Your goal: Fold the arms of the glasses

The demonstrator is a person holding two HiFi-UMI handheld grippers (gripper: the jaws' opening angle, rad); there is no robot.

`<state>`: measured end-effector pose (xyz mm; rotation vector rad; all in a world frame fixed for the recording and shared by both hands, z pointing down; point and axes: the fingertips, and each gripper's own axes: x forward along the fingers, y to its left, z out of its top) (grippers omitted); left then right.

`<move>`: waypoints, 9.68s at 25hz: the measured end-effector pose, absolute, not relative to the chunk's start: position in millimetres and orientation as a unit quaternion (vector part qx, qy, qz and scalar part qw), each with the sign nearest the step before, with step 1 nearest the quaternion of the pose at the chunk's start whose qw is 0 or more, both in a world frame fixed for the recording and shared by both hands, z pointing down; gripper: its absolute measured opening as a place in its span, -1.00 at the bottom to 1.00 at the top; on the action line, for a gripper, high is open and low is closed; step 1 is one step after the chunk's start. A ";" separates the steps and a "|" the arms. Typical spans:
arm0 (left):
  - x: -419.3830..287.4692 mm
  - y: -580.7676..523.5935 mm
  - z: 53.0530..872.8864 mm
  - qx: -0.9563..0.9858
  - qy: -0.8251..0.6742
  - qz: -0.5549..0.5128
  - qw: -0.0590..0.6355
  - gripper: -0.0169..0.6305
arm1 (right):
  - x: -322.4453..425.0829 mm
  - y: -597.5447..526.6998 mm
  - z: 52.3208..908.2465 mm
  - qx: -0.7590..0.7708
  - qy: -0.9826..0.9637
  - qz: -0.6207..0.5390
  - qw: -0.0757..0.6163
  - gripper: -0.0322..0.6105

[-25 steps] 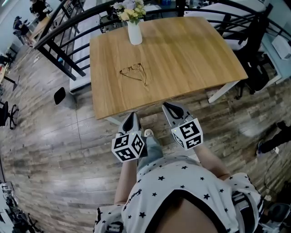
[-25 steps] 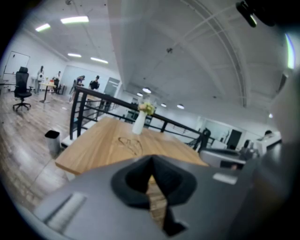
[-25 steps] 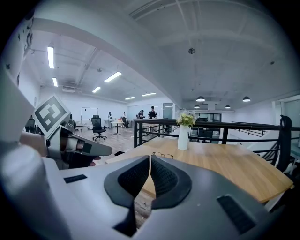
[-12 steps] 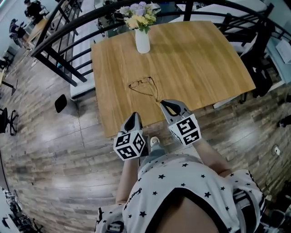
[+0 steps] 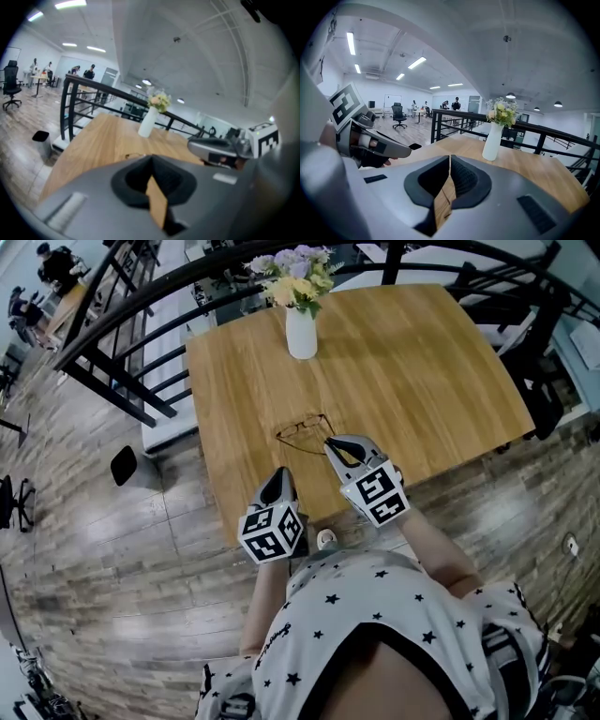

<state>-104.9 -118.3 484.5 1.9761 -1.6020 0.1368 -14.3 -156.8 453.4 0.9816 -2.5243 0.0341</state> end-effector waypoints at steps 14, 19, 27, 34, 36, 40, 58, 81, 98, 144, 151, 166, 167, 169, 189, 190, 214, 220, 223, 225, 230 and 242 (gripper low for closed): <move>-121.5 -138.1 498.3 0.746 -0.587 0.056 0.310 -0.92 | -51.7 -214.1 516.0 0.266 -0.895 -0.038 0.355 -0.84; -126.1 -140.3 505.7 0.740 -0.589 0.060 0.318 -0.92 | -66.3 -224.3 541.7 0.198 -0.888 -0.071 0.409 -0.84; -132.0 -161.1 511.6 0.729 -0.599 0.055 0.327 -0.92 | -76.0 -241.2 581.6 0.076 -0.858 -0.127 0.492 -0.83; -135.1 -177.4 516.5 0.715 -0.612 0.064 0.333 -0.92 | -82.6 -244.3 600.7 -0.020 -0.838 -0.142 0.527 -0.83; -135.6 -180.8 516.0 0.712 -0.615 0.063 0.333 -0.92 | -82.3 -245.4 605.8 -0.041 -0.830 -0.146 0.536 -0.83; -140.2 -184.7 519.3 0.705 -0.622 0.062 0.335 -0.92 | -85.4 -245.4 616.4 -0.078 -0.816 -0.148 0.553 -0.83; -136.0 -183.4 519.2 0.707 -0.620 0.062 0.335 -0.92 | -88.4 -245.2 613.6 -0.061 -0.822 -0.160 0.544 -0.83; -121.5 -162.7 495.8 0.735 -0.607 0.058 0.297 -0.91 | -61.6 -249.3 534.2 0.159 -0.853 -0.135 0.479 -0.83; -109.7 -158.1 464.7 0.766 -0.589 0.033 0.255 -0.91 | -44.0 -239.5 448.8 0.317 -0.867 -0.124 0.364 -0.83; -73.0 -162.7 444.6 0.806 -0.544 0.046 0.226 -0.91 | -44.3 -213.1 401.2 0.363 -0.884 -0.101 0.276 -0.83; -67.1 -165.1 441.1 0.814 -0.533 0.041 0.229 -0.91 | -48.6 -209.3 400.5 0.356 -0.890 -0.092 0.270 -0.83; -54.1 -174.5 437.3 0.827 -0.514 0.040 0.226 -0.91 | -58.6 -201.2 400.6 0.341 -0.901 -0.079 0.257 -0.83; -53.6 -174.8 437.4 0.827 -0.514 0.040 0.226 -0.91 | -58.9 -201.0 401.1 0.340 -0.901 -0.078 0.258 -0.83; -52.7 -175.3 437.7 0.827 -0.513 0.040 0.226 -0.91 | -59.2 -201.1 402.6 0.338 -0.902 -0.077 0.258 -0.83; -49.4 -176.4 431.3 0.828 -0.515 0.035 0.220 -0.91 | -46.2 -204.1 403.8 0.345 -0.899 -0.073 0.261 -0.83; -50.5 -175.7 430.9 0.827 -0.517 0.034 0.220 -0.91 | -44.2 -204.7 404.5 0.347 -0.898 -0.072 0.262 -0.83; -80.8 -159.4 435.5 0.811 -0.537 0.006 0.232 -0.80 | -12.4 -232.4 389.1 0.389 -0.882 -0.079 0.253 -0.83; -75.4 -153.9 445.2 0.814 -0.531 0.023 0.235 -0.72 | -9.6 -239.9 378.0 0.396 -0.883 -0.084 0.238 -0.83; -72.7 -149.9 450.2 0.815 -0.527 0.032 0.237 -0.65 | -9.5 -241.4 372.0 0.400 -0.882 -0.089 0.233 -0.83; -72.4 -148.1 452.8 0.816 -0.526 0.038 0.237 -0.60 | -10.4 -242.2 367.1 0.401 -0.882 -0.091 0.230 -0.83; -72.3 -144.8 458.3 0.816 -0.524 0.047 0.239 -0.49 | -13.7 -242.4 355.6 0.403 -0.883 -0.099 0.220 -0.83; -70.0 -147.4 460.8 0.819 -0.520 0.051 0.237 -0.42 | -25.9 -233.4 343.0 0.393 -0.890 -0.107 0.205 -0.83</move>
